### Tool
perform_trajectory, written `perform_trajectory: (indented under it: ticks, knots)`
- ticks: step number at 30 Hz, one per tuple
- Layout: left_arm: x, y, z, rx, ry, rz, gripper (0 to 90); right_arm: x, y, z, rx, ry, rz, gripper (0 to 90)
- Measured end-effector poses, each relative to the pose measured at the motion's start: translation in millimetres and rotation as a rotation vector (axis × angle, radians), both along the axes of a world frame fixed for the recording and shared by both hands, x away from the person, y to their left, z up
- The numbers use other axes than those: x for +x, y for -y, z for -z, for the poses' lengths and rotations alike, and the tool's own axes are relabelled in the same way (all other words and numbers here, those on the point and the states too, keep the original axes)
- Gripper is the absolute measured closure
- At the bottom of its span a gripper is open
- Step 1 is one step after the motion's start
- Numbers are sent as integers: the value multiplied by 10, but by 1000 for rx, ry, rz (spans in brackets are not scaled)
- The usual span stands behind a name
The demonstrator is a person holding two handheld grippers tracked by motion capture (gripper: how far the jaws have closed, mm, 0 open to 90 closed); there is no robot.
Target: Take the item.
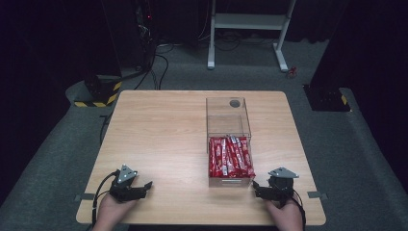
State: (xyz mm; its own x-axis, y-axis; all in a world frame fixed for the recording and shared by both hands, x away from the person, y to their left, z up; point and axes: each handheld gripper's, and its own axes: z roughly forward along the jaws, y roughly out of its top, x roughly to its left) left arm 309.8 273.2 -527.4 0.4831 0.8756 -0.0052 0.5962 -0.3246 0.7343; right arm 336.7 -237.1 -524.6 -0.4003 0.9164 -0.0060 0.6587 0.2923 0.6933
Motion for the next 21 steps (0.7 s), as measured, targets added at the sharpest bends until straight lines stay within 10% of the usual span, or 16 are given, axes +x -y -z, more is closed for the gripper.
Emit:
perform_trajectory:
  ticks: [21]
  knots:
    - [-50, 138, -112, -8, 41, 47, 243, 0, -1, 0, 0, 0, -1, 80]
